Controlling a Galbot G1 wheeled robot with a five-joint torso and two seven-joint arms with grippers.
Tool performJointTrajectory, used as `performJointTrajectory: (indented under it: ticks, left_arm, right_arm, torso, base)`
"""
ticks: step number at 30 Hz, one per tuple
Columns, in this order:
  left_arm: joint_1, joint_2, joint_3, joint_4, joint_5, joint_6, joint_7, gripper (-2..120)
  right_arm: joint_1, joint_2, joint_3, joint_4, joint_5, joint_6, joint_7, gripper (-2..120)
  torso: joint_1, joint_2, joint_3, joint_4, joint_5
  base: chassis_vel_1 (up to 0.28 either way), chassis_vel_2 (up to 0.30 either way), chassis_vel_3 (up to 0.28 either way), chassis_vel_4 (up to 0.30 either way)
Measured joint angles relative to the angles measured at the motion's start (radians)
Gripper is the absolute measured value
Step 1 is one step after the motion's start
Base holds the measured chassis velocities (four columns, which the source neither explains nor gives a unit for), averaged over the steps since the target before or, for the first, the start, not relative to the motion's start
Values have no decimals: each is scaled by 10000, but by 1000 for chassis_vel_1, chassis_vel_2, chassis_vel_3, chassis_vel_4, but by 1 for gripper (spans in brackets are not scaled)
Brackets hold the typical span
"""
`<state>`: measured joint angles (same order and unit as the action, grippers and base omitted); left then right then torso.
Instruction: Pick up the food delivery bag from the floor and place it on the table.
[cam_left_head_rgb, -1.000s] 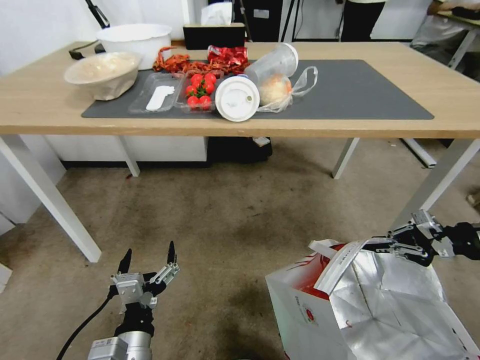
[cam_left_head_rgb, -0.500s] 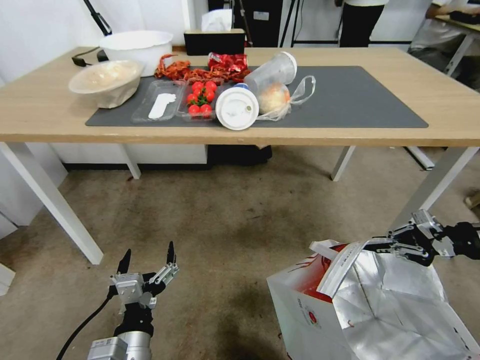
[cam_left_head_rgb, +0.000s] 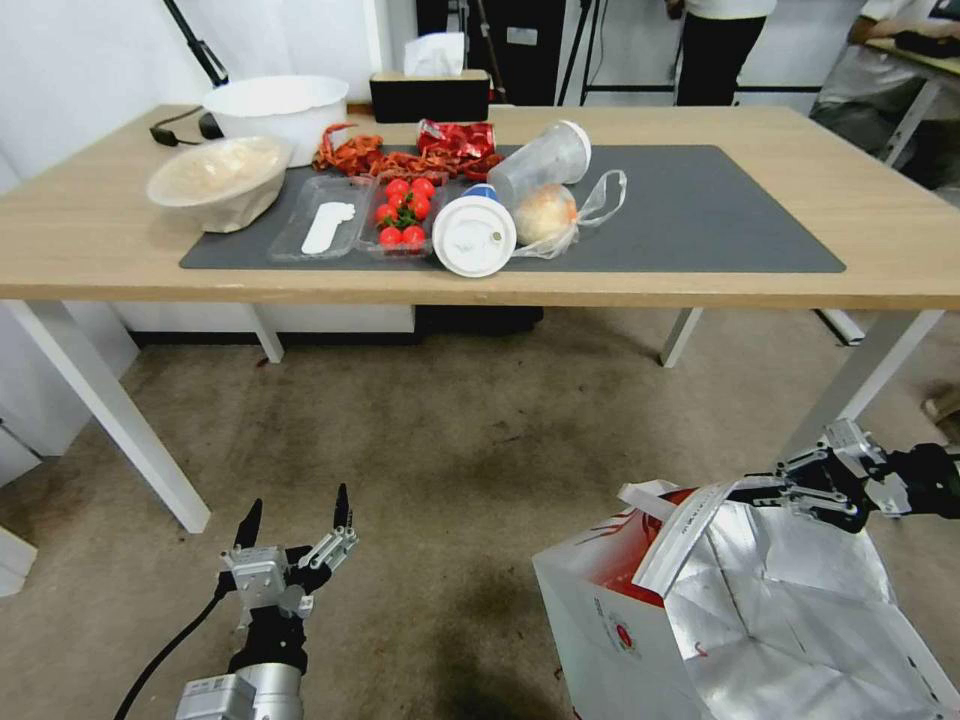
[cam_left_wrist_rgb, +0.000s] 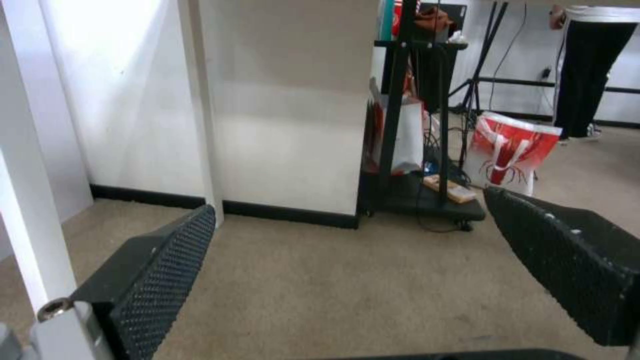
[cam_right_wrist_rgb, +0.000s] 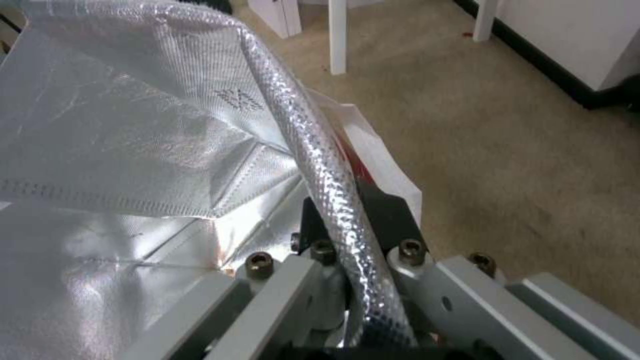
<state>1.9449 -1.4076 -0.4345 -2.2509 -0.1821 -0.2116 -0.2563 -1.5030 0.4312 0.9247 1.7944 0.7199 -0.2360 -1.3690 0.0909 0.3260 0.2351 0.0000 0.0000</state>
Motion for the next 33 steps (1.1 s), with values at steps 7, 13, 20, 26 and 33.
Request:
performJointTrajectory:
  ticks: [7, 13, 20, 26, 33]
  left_arm:
    - [-29, -23, 26, -5, 7, 1, 26, 100]
    - [-37, 5, 24, -1, 35, 2, -24, 100]
    - [-79, 28, 7, 22, 28, 0, -106, 100]
    - [-94, 35, 6, 39, 15, 0, -113, 100]
    - [-82, 25, 25, 38, 13, 0, -119, 100]
  right_arm:
    - [-8, -13, 39, 21, -8, -7, -51, 0]
    - [10, -3, 36, 21, -19, -9, -96, 0]
    - [16, -11, 44, 23, -22, -41, -130, 0]
    - [12, -30, 56, 35, 6, -63, -111, 0]
    - [7, -22, 44, 79, 64, -88, -34, 0]
  torso:
    - [99, 324, 226, 1, 0]
    - [162, 536, 373, 0, 0]
    - [266, 836, 569, 0, 0]
    - [354, 1098, 743, 0, 0]
    - [443, 1359, 916, 0, 0]
  base:
    - [0, 0, 0, 0]
    - [0, 0, 0, 0]
    - [0, 0, 0, 0]
    - [0, 0, 0, 0]
    - [0, 0, 0, 0]
